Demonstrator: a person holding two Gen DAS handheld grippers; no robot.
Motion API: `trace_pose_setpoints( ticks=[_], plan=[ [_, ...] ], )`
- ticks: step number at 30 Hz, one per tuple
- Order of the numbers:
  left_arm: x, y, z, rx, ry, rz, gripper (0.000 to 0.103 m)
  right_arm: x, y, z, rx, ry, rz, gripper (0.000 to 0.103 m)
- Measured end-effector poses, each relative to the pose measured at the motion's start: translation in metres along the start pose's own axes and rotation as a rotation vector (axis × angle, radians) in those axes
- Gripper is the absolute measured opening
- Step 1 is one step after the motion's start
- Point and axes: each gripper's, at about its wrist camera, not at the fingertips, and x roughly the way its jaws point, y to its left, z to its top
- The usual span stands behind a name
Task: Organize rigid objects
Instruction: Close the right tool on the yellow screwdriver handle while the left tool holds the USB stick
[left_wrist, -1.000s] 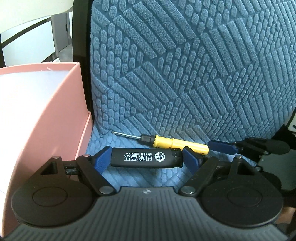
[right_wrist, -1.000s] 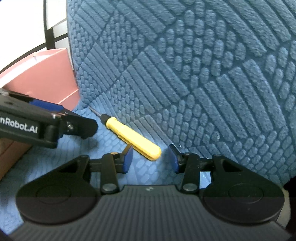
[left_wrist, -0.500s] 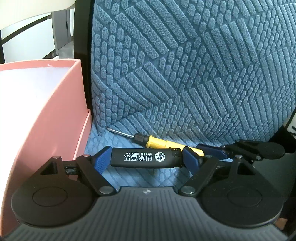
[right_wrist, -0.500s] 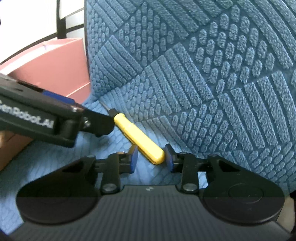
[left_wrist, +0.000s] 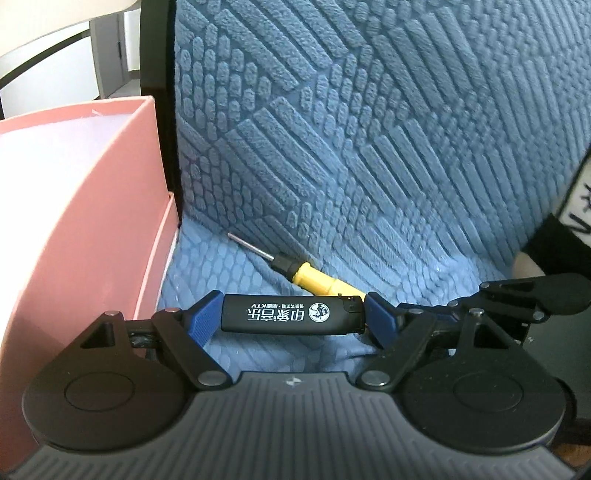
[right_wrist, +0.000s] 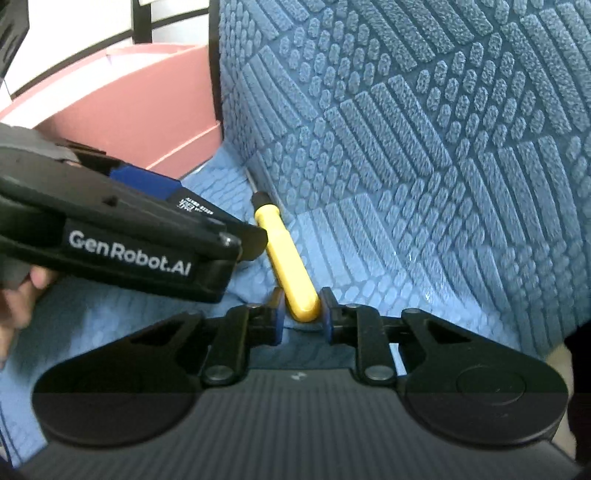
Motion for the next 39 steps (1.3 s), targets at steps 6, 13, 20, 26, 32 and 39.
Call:
trace_pose_setpoints(
  ticks=[6, 13, 20, 26, 32, 39],
  plan=[
    [-0.005, -0.003, -0.018, -0.023, 0.035, -0.050, 0.085, -0.018, 0.020, -0.007, 0.056, 0.038, -0.047, 0.023],
    [-0.011, -0.001, -0.033, -0.032, 0.057, -0.062, 0.085, -0.040, 0.034, -0.033, 0.123, 0.091, -0.090, 0.021],
    [-0.022, 0.006, -0.050, -0.038, 0.076, -0.094, 0.085, -0.055, 0.039, -0.053, 0.243, 0.105, -0.214, 0.022],
    [-0.053, 0.014, -0.067, -0.024, 0.074, -0.129, 0.085, -0.070, 0.052, -0.064, 0.356, 0.128, -0.253, 0.022],
    [-0.069, 0.002, -0.088, -0.012, 0.094, -0.148, 0.085, -0.099, 0.076, -0.097, 0.473, 0.145, -0.270, 0.021],
    [-0.088, -0.006, -0.106, 0.025, 0.110, -0.162, 0.085, -0.124, 0.102, -0.113, 0.500, 0.138, -0.286, 0.021]
  ],
)
